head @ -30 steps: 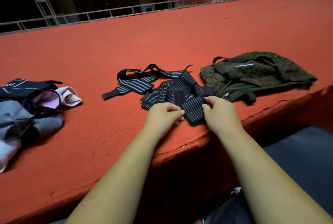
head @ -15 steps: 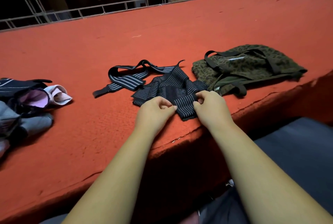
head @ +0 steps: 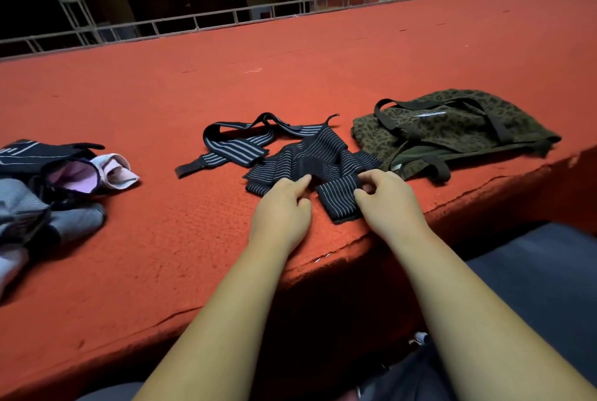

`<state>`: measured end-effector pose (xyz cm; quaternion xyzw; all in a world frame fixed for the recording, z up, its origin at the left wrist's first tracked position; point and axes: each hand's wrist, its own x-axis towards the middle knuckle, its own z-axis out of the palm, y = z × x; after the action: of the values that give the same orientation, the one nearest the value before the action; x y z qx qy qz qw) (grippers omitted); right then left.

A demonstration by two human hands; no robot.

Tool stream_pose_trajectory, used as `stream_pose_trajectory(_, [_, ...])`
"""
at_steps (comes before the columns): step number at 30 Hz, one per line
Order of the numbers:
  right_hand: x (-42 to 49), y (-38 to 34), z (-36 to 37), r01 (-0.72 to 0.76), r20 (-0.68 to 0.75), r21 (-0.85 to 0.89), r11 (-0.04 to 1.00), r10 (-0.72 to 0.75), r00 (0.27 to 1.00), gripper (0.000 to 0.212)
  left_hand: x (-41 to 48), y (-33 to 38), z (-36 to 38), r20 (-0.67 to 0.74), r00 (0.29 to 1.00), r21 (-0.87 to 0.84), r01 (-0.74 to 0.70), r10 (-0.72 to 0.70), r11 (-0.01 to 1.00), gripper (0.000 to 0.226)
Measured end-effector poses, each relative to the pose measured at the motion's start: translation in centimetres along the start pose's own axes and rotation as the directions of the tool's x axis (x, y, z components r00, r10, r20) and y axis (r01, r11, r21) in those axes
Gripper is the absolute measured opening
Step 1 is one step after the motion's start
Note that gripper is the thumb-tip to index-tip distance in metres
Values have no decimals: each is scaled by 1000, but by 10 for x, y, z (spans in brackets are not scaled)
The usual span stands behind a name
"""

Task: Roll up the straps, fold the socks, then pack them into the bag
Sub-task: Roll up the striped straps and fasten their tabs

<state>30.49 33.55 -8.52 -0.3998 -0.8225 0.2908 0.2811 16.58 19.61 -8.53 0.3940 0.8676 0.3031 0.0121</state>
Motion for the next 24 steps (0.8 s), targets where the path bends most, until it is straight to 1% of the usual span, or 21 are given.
stream_pose_trajectory(1, [0,0,0,0,4,-5,1000,0,1000,35,-1,0,-1,-2,1000,-46,-2,2,999,62])
stream_pose_trajectory(3, [0,-2,1,-7,9,-7,1000,7,1000,37,-2,0,-5,-13,1000,-216,-10,8,976,71])
stream_pose_trajectory(5, [1,-3,0,-16,15,11,1000,16,1000,41,-2,-1,-7,-17,1000,-414,-2,-5,910,81])
stream_pose_trajectory(7, [1,-4,-1,-17,12,44,999,16,1000,45,-2,-1,-9,31,999,-517,44,-33,855,91])
stream_pose_trajectory(9, [1,-8,-3,-8,-4,100,995,8,1000,49,-2,0,-10,57,997,-548,68,-43,834,96])
stream_pose_trajectory(11, [0,-11,-6,1,-13,149,989,1,1000,54,-2,1,-10,44,998,-537,62,-46,841,91])
stream_pose_trajectory(13, [0,-14,-10,5,11,168,986,-7,1000,65,-3,2,-10,13,999,-536,52,-53,842,84])
stream_pose_trajectory(15, [1,-16,-11,9,47,158,987,-17,999,74,-4,2,-11,-6,997,-587,59,-77,808,84])
stream_pose_trajectory(17, [4,-20,-11,-9,57,175,984,-1,998,74,-6,1,-13,-34,996,-662,41,-85,749,86])
stream_pose_trajectory(18, [5,-23,-11,-8,39,192,981,1,999,73,-6,1,-14,-60,995,-691,20,-85,722,87])
stream_pose_trajectory(19, [6,-26,-11,13,3,206,979,-14,1000,73,-7,1,-14,-90,992,-714,-3,-88,700,87])
stream_pose_trajectory(21, [5,-37,-9,110,-88,242,964,-91,992,76,-8,-1,-19,-145,983,-755,-37,-112,655,88])
stream_pose_trajectory(23, [1,-52,-7,225,-133,320,920,-192,972,77,-10,-6,-28,-186,972,-778,-55,-146,626,87])
stream_pose_trajectory(24, [-1,-60,-4,278,-137,368,887,-244,960,75,-11,-11,-34,-217,964,-773,-72,-156,630,85])
